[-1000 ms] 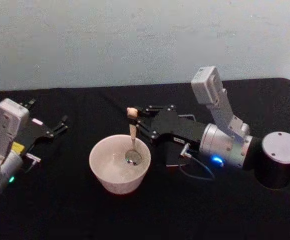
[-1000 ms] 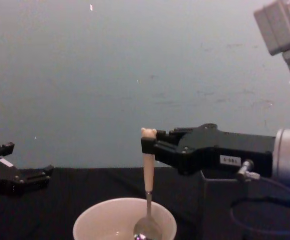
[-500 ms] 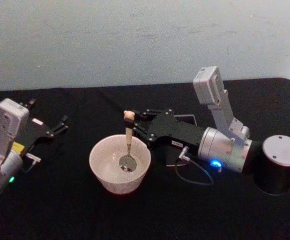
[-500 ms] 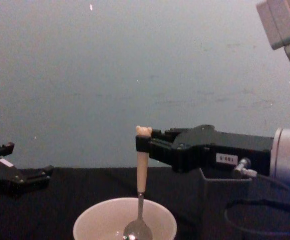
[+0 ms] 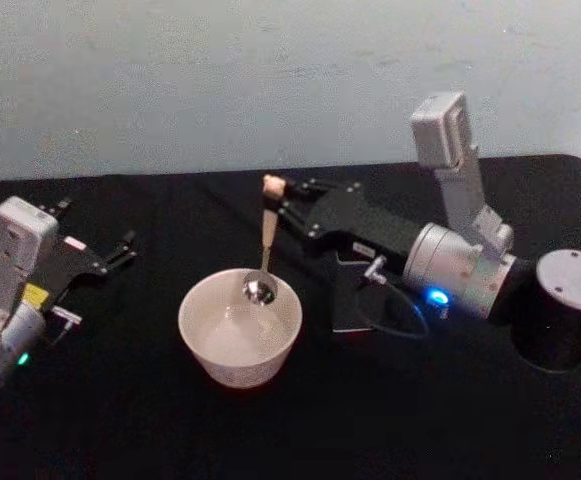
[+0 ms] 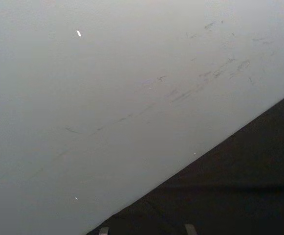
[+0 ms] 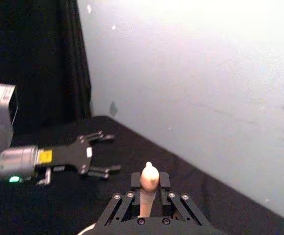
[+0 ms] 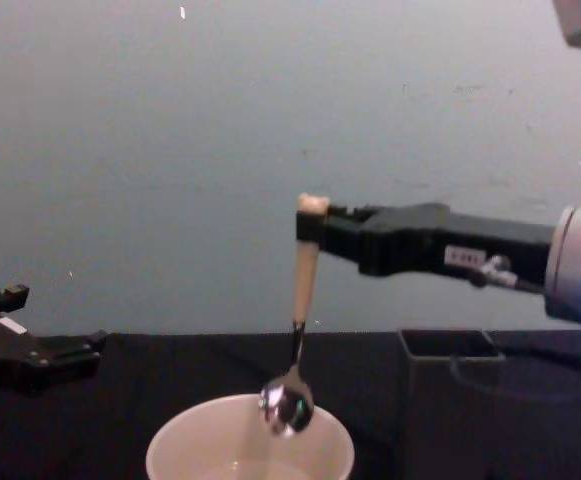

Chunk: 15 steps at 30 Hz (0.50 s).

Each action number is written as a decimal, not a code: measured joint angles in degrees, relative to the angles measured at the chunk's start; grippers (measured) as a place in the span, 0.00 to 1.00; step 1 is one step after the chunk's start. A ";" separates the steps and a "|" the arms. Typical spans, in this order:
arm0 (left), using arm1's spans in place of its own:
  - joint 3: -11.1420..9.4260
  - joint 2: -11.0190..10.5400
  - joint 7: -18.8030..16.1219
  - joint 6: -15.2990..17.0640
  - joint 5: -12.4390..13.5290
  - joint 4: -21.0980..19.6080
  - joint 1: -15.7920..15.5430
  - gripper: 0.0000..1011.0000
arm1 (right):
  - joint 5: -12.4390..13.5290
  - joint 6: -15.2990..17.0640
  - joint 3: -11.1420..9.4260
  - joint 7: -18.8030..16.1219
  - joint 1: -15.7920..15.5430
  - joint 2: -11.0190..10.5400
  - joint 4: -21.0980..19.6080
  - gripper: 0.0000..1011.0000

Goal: Pick up the stirring spoon with one hand, stir inside the cup, then place it back in its original position.

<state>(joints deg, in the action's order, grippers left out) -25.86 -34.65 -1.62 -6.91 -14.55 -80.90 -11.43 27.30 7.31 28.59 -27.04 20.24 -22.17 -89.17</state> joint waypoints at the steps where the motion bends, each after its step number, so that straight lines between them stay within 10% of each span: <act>1: 0.00 0.00 0.00 0.00 0.00 0.00 0.00 0.99 | 0.26 0.02 -0.27 0.18 0.03 0.04 -0.13 0.22; 15: 0.00 0.00 0.00 0.00 0.00 0.01 0.00 0.99 | 8.00 1.00 -7.68 3.58 -0.31 -1.52 -3.33 0.22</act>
<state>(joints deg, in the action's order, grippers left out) -25.86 -34.65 -1.62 -6.91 -14.55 -80.90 -11.43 35.29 8.31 20.91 -23.47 19.93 -23.69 -92.50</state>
